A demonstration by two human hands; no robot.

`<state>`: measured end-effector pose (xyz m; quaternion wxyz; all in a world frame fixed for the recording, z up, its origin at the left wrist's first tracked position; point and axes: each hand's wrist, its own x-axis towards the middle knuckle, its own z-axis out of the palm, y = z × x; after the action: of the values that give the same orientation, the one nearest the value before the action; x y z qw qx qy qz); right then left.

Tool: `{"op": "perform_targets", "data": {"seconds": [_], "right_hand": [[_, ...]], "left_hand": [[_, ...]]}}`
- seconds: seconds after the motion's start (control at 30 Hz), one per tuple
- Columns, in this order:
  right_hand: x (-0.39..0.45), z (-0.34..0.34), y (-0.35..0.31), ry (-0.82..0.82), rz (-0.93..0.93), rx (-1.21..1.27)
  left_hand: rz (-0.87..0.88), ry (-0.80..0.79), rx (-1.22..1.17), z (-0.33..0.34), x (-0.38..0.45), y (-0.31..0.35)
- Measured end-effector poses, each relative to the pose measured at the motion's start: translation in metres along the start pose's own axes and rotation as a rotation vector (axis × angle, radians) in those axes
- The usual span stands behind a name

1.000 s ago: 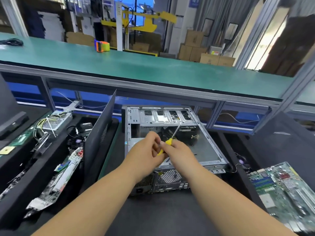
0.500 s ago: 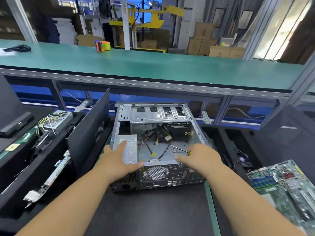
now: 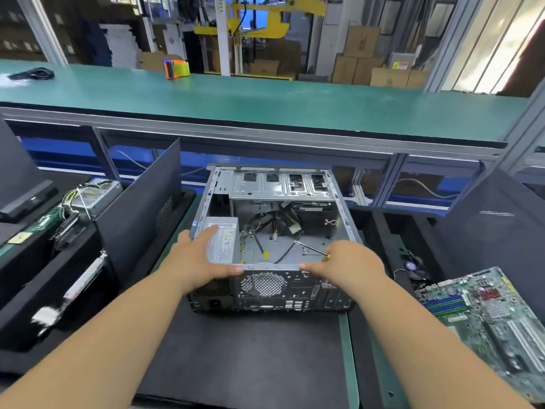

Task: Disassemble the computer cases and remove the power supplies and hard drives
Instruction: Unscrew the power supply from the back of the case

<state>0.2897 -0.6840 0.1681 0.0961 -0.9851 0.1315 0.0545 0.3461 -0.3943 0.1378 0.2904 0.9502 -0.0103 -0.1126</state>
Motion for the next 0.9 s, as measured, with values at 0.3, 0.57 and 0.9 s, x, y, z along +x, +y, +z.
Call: {"op": "perform_targets", "data": {"seconds": [0.3, 0.57, 0.9], "right_hand": [[-0.016, 0.003, -0.006, 0.083, 0.048, 0.228], [-0.037, 0.018, -0.056, 0.110, 0.030, 0.671], [-0.072, 0.060, -0.109, 0.089, 0.038, 0.975]], "left_hand": [[0.091, 0.029, 0.038, 0.003, -0.002, -0.002], [0.512, -0.131, 0.066, -0.022, -0.001, -0.013], [0.708, -0.052, 0.333, -0.011, -0.002, -0.020]]}}
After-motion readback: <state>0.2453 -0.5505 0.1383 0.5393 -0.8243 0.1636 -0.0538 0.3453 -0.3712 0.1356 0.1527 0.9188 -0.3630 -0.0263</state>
